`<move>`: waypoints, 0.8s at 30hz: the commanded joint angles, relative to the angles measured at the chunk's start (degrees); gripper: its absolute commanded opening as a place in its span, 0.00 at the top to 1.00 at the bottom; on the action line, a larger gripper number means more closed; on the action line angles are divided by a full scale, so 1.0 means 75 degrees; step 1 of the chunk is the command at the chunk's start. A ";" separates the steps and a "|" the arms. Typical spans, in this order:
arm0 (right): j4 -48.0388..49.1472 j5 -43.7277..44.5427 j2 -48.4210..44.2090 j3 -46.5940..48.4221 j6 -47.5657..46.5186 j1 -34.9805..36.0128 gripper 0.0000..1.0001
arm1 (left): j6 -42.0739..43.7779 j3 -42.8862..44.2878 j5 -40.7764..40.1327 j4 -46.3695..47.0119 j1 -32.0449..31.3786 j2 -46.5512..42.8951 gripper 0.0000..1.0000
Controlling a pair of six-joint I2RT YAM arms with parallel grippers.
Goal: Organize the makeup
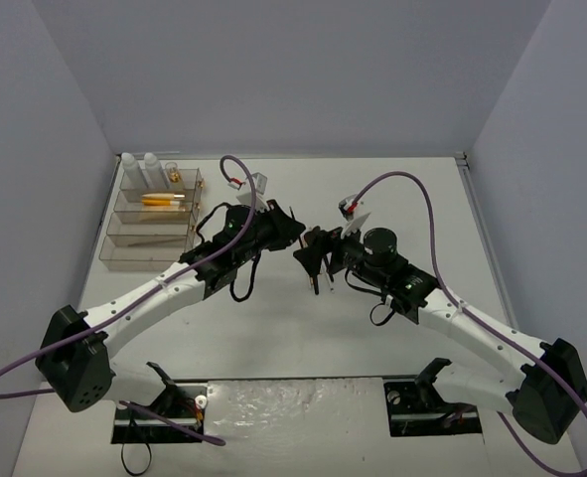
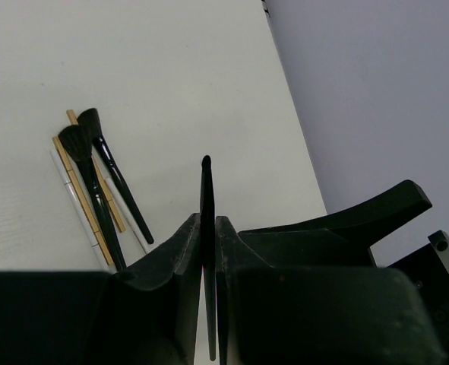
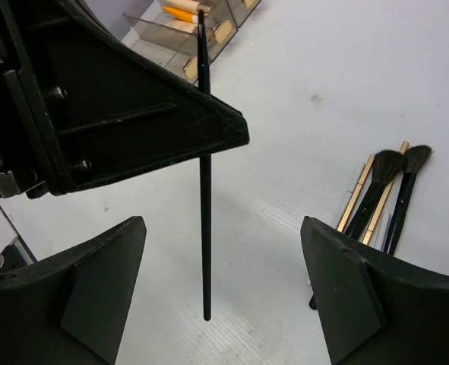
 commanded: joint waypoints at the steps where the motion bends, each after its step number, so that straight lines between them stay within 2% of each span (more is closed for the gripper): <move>1: -0.0056 0.0870 -0.0189 0.0162 -0.0305 0.0027 0.10 | 0.0025 0.0277 -0.0586 -0.0029 0.0373 -0.0351 1.00; 3: -0.0307 0.1210 -0.0234 0.0178 -0.0467 0.0003 0.04 | -0.0082 0.0166 -0.0690 -0.0251 0.0817 -0.0505 1.00; 5: -0.0509 0.1425 -0.0290 0.0150 -0.0572 -0.0010 0.02 | -0.0216 0.0001 -0.0771 -0.0420 0.1366 -0.0711 1.00; 13: -0.0639 0.1989 -0.0443 -0.0160 -0.0862 -0.0114 0.00 | -0.0978 -0.0847 -0.1017 -0.0820 0.4592 -0.1657 1.00; 18: -0.0639 0.1868 -0.0420 -0.0332 -0.0954 -0.0329 0.00 | -0.1750 -0.1169 -0.0540 -0.0230 0.6575 -0.1243 1.00; 24: -0.0674 0.1486 -0.0601 -0.0479 -0.1038 -0.0816 0.00 | -0.2524 -0.1042 -0.0471 0.0634 0.7287 -0.0095 1.00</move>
